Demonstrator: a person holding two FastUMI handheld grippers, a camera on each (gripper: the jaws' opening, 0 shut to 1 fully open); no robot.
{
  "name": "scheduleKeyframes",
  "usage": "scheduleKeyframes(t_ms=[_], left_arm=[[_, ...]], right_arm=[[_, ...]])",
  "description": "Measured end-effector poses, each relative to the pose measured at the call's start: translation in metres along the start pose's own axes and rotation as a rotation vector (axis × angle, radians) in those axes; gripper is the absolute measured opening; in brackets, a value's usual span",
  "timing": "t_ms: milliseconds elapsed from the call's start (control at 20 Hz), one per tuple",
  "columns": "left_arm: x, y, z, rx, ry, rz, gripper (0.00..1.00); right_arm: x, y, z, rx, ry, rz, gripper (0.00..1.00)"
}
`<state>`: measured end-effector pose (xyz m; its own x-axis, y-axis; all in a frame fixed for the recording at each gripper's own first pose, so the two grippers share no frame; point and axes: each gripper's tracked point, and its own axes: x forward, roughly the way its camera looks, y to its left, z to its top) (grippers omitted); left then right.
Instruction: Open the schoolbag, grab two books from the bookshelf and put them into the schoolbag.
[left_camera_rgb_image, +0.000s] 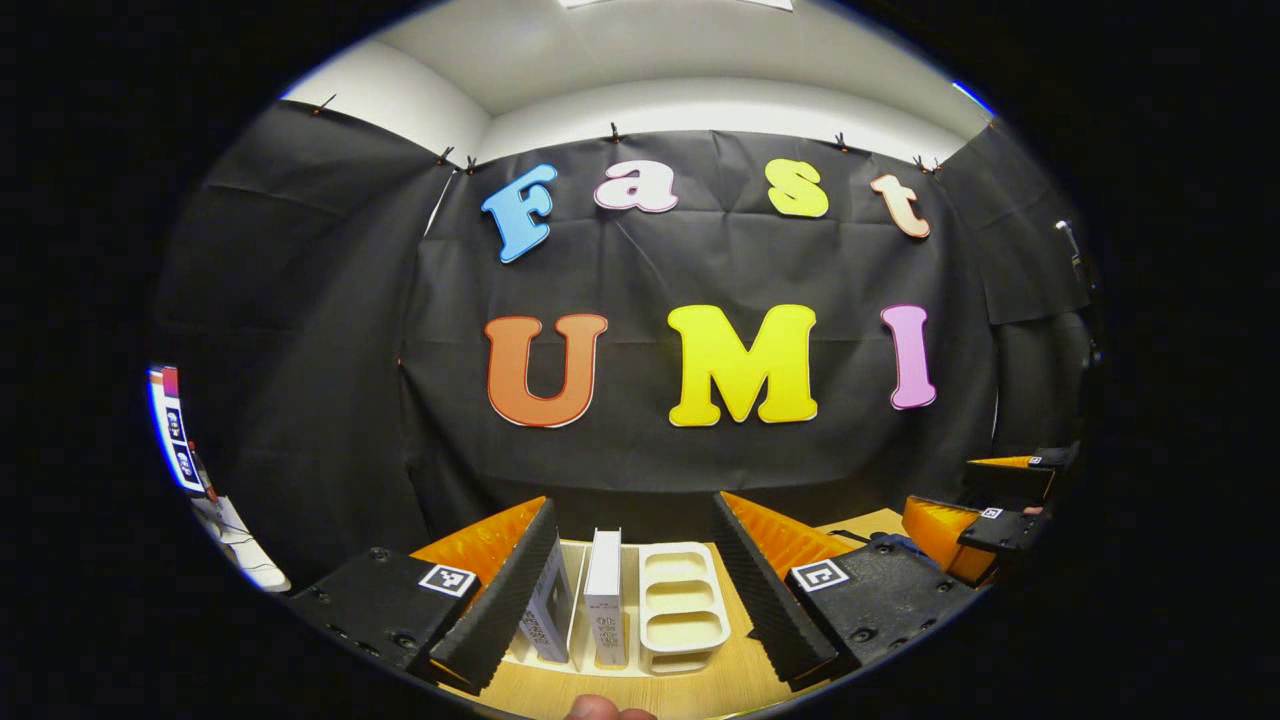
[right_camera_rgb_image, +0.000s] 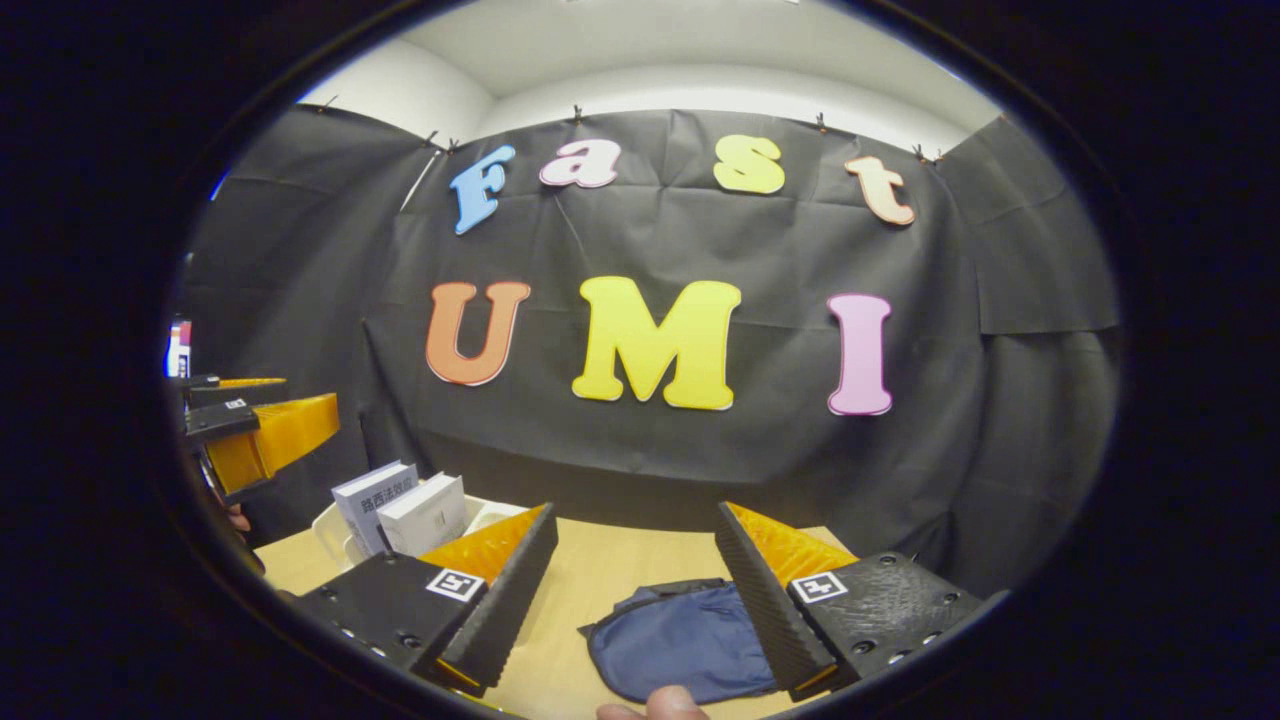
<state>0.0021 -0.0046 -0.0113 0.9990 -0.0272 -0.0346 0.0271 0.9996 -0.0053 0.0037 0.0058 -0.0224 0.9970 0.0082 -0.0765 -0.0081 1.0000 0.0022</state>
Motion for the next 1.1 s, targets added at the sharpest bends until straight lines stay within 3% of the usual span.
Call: scheduleKeyframes(t_ms=[750,900,1050,1100], left_arm=[[0.004,0.007,-0.011,0.007,0.022,-0.001,0.98],[0.004,0.008,-0.016,0.000,0.037,0.000,0.98],[0.002,0.012,-0.017,0.007,0.035,0.020,0.98],[0.002,0.012,-0.019,0.007,0.042,0.021,0.98]], right_arm=[[-0.003,-0.002,-0.020,-0.043,0.077,-0.020,0.98],[0.001,0.001,-0.043,-0.089,0.164,-0.003,0.95],[0.008,0.002,-0.088,-0.175,0.325,0.036,0.93],[0.011,0.006,-0.101,-0.200,0.375,0.061,0.99]])
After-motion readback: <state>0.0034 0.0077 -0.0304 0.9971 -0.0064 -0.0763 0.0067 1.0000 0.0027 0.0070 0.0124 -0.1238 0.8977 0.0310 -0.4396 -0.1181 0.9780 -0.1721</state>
